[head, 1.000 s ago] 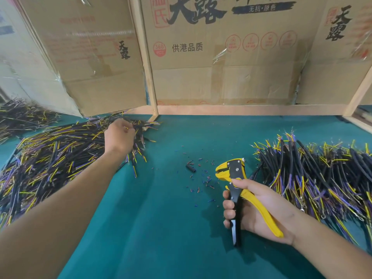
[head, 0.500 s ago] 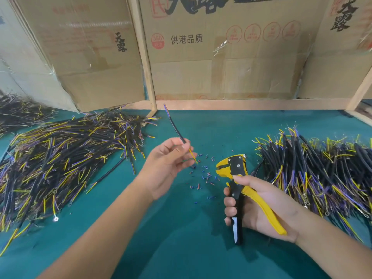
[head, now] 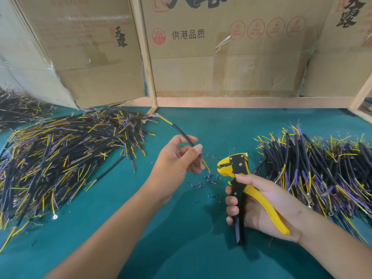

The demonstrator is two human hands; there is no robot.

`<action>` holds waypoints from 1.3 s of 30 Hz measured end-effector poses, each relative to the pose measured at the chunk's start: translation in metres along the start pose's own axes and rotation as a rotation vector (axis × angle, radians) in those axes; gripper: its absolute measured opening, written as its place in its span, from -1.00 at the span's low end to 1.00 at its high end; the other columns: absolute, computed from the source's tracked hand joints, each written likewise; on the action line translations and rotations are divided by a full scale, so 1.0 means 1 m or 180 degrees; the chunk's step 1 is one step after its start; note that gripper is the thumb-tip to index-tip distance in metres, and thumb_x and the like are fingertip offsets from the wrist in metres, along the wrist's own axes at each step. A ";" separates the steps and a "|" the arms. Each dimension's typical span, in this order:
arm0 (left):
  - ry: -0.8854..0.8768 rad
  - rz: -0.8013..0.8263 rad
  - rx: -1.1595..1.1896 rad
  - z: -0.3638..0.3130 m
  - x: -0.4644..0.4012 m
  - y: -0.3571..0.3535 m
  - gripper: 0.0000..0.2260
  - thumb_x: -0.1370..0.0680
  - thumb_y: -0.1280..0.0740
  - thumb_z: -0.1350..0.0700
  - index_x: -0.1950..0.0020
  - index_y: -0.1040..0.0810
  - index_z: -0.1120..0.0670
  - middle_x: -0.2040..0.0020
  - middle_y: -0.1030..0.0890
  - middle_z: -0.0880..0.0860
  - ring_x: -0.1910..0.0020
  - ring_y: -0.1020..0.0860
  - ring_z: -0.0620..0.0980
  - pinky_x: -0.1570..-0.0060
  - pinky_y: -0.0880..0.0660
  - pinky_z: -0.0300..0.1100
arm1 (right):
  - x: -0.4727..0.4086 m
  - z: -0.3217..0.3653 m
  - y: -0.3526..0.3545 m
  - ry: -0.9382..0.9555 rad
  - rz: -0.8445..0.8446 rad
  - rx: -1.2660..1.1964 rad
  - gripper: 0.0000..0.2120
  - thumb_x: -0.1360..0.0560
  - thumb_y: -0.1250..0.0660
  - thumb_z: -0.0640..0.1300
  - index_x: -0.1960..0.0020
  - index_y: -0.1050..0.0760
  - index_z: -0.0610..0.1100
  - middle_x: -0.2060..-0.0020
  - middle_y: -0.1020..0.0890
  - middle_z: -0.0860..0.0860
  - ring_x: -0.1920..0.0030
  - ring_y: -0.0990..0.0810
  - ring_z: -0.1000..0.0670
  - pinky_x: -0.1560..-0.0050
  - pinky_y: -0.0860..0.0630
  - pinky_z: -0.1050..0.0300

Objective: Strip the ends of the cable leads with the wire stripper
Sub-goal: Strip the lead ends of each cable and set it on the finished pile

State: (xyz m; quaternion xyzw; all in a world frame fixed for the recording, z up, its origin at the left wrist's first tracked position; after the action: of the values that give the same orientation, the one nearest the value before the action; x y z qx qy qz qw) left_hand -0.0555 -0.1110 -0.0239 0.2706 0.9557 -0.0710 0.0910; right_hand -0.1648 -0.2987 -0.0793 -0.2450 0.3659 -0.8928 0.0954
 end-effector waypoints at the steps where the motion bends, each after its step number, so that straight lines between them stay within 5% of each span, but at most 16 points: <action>1: 0.0008 -0.0034 -0.0030 0.000 0.000 0.000 -0.98 -0.65 -0.27 0.21 -0.04 -0.48 0.14 0.30 -0.56 0.02 0.34 -0.56 0.01 0.26 -0.55 -0.14 | 0.000 0.000 0.000 0.0003 -0.0009 -0.0011 -0.66 -0.42 -0.52 0.03 0.08 -0.61 -0.26 0.27 -0.47 -0.14 0.29 -0.48 -0.17 0.05 -0.54 -0.18; 6: -0.0167 -0.0177 -0.0301 0.001 -0.001 0.006 -0.72 -0.62 -0.33 0.18 0.28 -0.60 -0.01 0.17 -0.64 -0.01 0.24 -0.57 -0.02 0.21 -0.56 -0.18 | -0.002 0.000 0.004 -0.0004 0.0018 0.0011 -0.66 -0.44 -0.51 0.03 0.07 -0.61 -0.26 0.25 -0.48 -0.15 0.28 -0.48 -0.17 0.04 -0.53 -0.20; 12: -0.0222 -0.0257 -0.0128 -0.004 -0.002 0.012 -0.85 -0.61 -0.34 0.21 0.01 -0.70 0.03 0.36 -0.59 0.12 0.35 -0.59 0.05 0.29 -0.55 -0.18 | -0.003 -0.001 0.006 -0.0013 0.0063 0.0039 -0.67 -0.46 -0.49 0.05 0.05 -0.61 -0.25 0.25 -0.50 -0.15 0.28 -0.49 -0.17 0.02 -0.53 -0.20; 15: -0.0443 0.0024 -0.0153 -0.008 0.000 0.014 -0.78 -0.63 -0.27 0.30 -0.14 -0.67 0.09 0.09 -0.71 0.16 0.04 -0.68 0.08 0.14 -0.61 -0.15 | -0.002 -0.002 0.005 0.0002 0.0088 0.0043 -0.67 -0.48 -0.47 0.05 0.04 -0.60 -0.25 0.25 -0.50 -0.15 0.27 -0.49 -0.18 0.01 -0.52 -0.20; 20: -0.0271 0.1021 -0.0069 -0.006 0.003 0.009 -0.54 -0.66 -0.03 0.41 -0.45 -0.44 0.07 -0.37 -0.56 0.03 -0.35 -0.52 0.04 -0.19 -0.55 -0.05 | -0.002 -0.001 0.003 0.0020 0.0083 0.0037 -0.67 -0.46 -0.49 0.04 0.06 -0.60 -0.25 0.26 -0.49 -0.15 0.28 -0.49 -0.17 0.04 -0.53 -0.20; 22: -0.0126 0.1086 0.0194 -0.007 0.006 0.005 -0.59 -0.66 -0.05 0.36 -0.37 -0.54 0.10 -0.33 -0.59 0.08 -0.29 -0.57 0.10 -0.11 -0.57 -0.07 | -0.002 -0.001 0.003 0.0021 0.0077 0.0038 -0.67 -0.46 -0.49 0.03 0.07 -0.60 -0.25 0.26 -0.49 -0.15 0.29 -0.49 -0.18 0.04 -0.53 -0.20; 25: 0.0053 0.0773 0.0696 -0.010 0.009 0.001 -0.75 -0.59 -0.16 0.25 0.03 -0.65 0.12 0.05 -0.67 0.18 0.15 -0.68 0.14 0.21 -0.61 -0.08 | -0.003 -0.001 0.003 0.0007 0.0040 0.0022 -0.67 -0.45 -0.50 0.03 0.08 -0.61 -0.26 0.27 -0.50 -0.16 0.29 -0.49 -0.18 0.04 -0.53 -0.20; 28: 0.0112 0.0457 0.0823 -0.011 0.008 0.000 -0.85 -0.54 -0.25 0.23 0.20 -0.55 0.10 0.27 -0.55 0.14 0.45 -0.51 0.04 0.44 -0.52 -0.16 | -0.002 -0.001 0.002 -0.0006 0.0013 0.0019 -0.66 -0.45 -0.50 0.04 0.06 -0.61 -0.26 0.27 -0.49 -0.15 0.29 -0.49 -0.18 0.04 -0.53 -0.20; 35: -0.0104 0.0422 0.0276 -0.011 0.007 0.002 -0.89 -0.63 -0.28 0.26 -0.01 -0.39 0.08 0.14 -0.63 0.12 0.54 -0.44 -0.02 0.57 -0.34 -0.29 | 0.003 0.000 -0.015 0.0026 -0.0333 0.0044 -0.65 -0.28 -0.60 -0.01 0.16 -0.60 -0.26 0.32 -0.45 -0.14 0.37 -0.45 -0.16 0.17 -0.56 -0.14; 39: -0.0098 0.0377 0.0103 -0.012 0.006 0.002 -0.89 -0.63 -0.29 0.18 0.00 -0.36 0.06 0.14 -0.67 0.10 0.54 -0.35 -0.06 0.54 -0.26 -0.33 | 0.007 0.001 -0.029 0.0069 -0.0631 0.0038 -0.67 -0.29 -0.47 0.01 0.19 -0.54 -0.25 0.35 -0.40 -0.13 0.41 -0.42 -0.14 0.26 -0.55 -0.09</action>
State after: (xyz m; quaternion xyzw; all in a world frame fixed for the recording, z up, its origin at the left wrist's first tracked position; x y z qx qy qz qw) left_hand -0.0614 -0.1043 -0.0135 0.3270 0.9353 -0.0851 0.1052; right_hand -0.1698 -0.2810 -0.0561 -0.2697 0.3356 -0.9026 0.0041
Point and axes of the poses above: each hand's wrist, its own x-axis away from the middle knuckle, its own y-axis out of the back of the hand, z = x × y, the point moved 1 cm from there along -x, towards the middle knuckle
